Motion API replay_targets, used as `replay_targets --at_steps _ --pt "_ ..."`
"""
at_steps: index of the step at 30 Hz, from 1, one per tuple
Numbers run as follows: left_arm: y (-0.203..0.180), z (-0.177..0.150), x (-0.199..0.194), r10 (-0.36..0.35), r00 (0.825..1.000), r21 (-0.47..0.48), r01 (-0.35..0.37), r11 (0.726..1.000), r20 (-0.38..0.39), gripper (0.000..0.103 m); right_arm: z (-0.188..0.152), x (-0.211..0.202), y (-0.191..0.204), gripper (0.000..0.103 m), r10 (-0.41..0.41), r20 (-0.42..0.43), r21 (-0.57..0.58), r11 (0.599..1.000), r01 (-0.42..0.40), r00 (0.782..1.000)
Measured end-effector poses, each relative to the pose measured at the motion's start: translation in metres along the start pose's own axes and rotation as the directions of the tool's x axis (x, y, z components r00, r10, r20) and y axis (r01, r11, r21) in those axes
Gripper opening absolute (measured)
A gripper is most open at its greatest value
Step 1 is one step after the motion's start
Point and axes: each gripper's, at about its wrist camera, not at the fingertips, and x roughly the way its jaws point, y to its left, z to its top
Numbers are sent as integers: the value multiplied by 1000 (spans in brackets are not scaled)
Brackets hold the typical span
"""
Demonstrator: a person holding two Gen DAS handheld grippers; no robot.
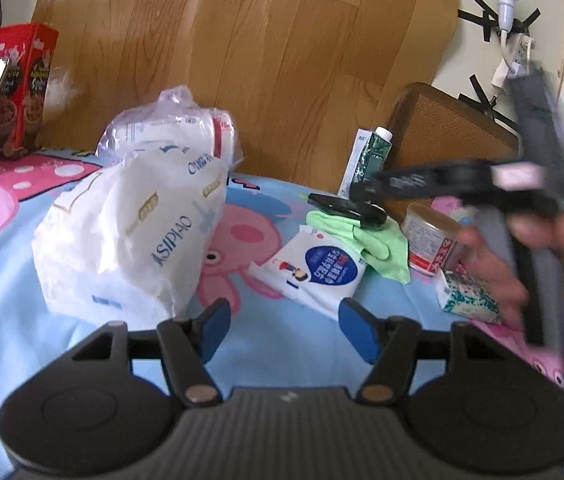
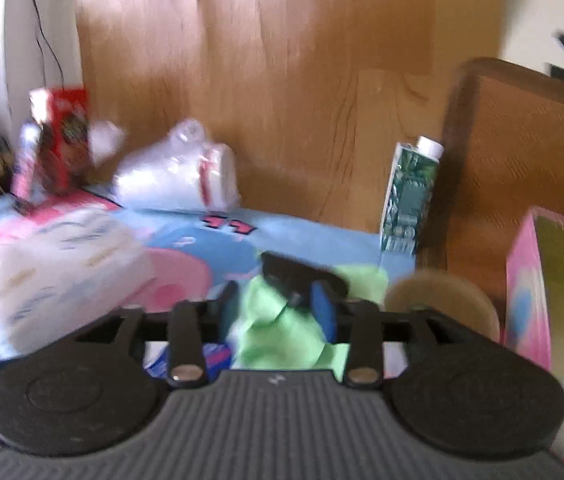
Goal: Organize soft objects
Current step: 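Grasp the black oval object on the green cloth with the right gripper, then carry the black object into the pink tin and open the right gripper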
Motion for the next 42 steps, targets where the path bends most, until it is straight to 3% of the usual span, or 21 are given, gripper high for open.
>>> replay_targets --at_steps 1,2,3,4,5,6,9,13,19,24,26,28,31,34,37,39,40,41,42 --pt "1 -1 -1 0 1000 -2 0 1000 1 61 8 12 -2 67 -14 -21 -29 999 13 1000" --pt "1 -2 -1 -1 1000 -1 1 1000 3 61 15 26 -6 73 -3 -67 -50 999 0 998" --pt "1 -2 -1 -3 1000 2 3 1000 4 61 19 39 -11 73 10 -119 -55 998 -17 993" --pt "0 -3 0 -1 1000 5 1 1000 5 61 20 49 -14 69 10 -163 -53 998 -19 987" --pt "-1 -3 0 2 1000 8 -2 1000 3 61 19 56 -17 58 17 -210 -53 998 -29 977" --pt "-1 -3 1 7 1000 9 -7 1000 -3 61 17 58 -17 58 19 -232 -58 998 -34 972" --pt "0 -2 5 22 999 2 -22 1000 -31 61 7 37 -6 54 51 -222 -87 994 -71 974" --pt "-2 -2 10 57 997 12 -56 998 -60 61 -19 -23 5 54 94 -134 -110 988 -109 986" --pt "-17 -5 14 110 991 97 -102 990 -73 67 -91 -117 11 54 181 -94 -47 982 -186 979" --pt "-27 -6 18 149 984 153 -133 979 -97 69 -135 -142 21 57 139 -70 21 990 -137 988" --pt "-31 -5 14 156 980 158 -136 978 -121 69 -140 -146 24 67 121 -51 -13 992 -122 991" --pt "-33 -4 3 119 982 116 -102 988 -149 69 -139 -150 23 71 128 -41 -26 991 -130 991" --pt "-32 -3 -12 -17 977 8 20 1000 -212 69 -138 -156 17 71 144 -22 -35 989 -144 989" --pt "-34 -2 -15 -144 953 -95 122 988 -268 68 -138 -155 13 72 154 -17 -45 987 -155 988" --pt "-42 -2 -9 -189 930 -136 153 979 -316 67 -136 -150 13 72 175 -18 -68 982 -176 984" --pt "-48 -7 0 -238 905 -173 187 967 -353 65 -136 -146 13 71 181 -30 -80 980 -183 983" --pt "-52 -9 0 -235 912 -170 186 968 -338 62 -137 -142 14 64 188 -47 -80 978 -191 981" --pt "-58 -11 2 -234 911 -155 191 969 -339 47 -140 -140 14 52 201 -63 -78 976 -205 978" --pt "-65 -12 4 -229 911 -144 189 971 -343 46 -142 -143 15 52 206 -42 -75 975 -209 978"
